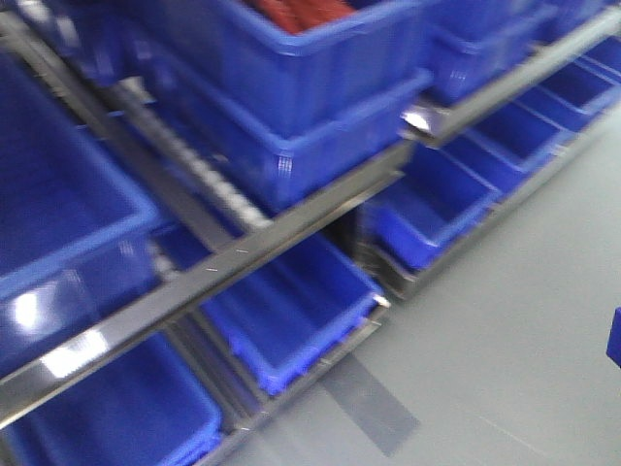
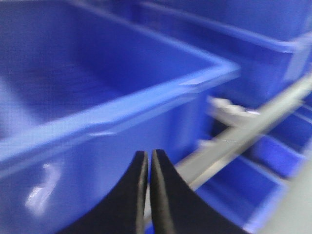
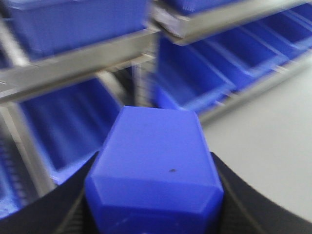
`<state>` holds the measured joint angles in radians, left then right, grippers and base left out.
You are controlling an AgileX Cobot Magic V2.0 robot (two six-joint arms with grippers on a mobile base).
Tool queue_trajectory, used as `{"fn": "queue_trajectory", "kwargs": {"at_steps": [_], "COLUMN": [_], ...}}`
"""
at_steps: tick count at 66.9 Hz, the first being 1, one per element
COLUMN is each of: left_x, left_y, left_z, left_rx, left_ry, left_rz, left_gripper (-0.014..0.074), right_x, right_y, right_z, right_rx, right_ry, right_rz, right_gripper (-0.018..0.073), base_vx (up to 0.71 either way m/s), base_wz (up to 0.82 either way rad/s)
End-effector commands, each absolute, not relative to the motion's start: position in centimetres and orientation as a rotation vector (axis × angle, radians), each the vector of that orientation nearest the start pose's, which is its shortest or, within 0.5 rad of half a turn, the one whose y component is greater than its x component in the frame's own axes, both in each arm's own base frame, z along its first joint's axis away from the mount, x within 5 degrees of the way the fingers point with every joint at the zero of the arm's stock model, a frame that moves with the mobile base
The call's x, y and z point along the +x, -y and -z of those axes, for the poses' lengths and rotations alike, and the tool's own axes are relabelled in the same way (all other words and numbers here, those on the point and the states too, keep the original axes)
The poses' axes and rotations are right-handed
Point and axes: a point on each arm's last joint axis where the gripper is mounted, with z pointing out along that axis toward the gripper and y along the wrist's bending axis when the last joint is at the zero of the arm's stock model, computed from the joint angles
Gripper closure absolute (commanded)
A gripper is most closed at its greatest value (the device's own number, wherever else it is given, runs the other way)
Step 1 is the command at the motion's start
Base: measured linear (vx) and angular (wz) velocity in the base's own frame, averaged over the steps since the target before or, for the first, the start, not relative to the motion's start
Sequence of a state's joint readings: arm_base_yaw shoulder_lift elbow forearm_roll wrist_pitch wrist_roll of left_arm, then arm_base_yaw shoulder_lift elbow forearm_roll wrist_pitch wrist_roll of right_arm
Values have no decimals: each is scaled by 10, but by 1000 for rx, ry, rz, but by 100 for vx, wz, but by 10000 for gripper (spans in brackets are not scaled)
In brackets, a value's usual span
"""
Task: Pour parts from conveyor to right shelf
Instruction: 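Stop in front of the empty blue bin on the shelf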
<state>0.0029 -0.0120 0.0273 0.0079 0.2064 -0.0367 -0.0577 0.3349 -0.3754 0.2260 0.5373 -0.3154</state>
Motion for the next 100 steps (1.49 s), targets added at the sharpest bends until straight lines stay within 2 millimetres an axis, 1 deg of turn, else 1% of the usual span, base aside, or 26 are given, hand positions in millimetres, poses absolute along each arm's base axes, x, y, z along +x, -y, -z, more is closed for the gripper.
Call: {"fn": "queue_trajectory", "kwargs": {"at_steps": [1,21,38,73,100], "left_x": [55,55,55,55,55], "left_y": [0,0,0,0,0], "left_z": [-200,-200,-200,-200,-200], "left_rx": [-34,-34,-34,-34,-34], "left_ry": [-1595,-1595,-1595,-1595,-1595], "left_rz": [37,37,37,37,37], "left_gripper": [603,603,603,603,603], "right_x": [79,79,79,79,79], "right_y": [-5,-5,-5,-5,-5], "right_z": [-286,-286,-286,-286,-286], "right_rx": [-121,-121,-121,-121,-121], "right_ry": [-1874,-1874,-1874,-1874,-1874], "right_rz": [25,25,25,25,25], "right_gripper": [564,564,564,564,564], "base_vx": [28,19,11,9,7], "base_wz": [108,93,59,34,10]}}
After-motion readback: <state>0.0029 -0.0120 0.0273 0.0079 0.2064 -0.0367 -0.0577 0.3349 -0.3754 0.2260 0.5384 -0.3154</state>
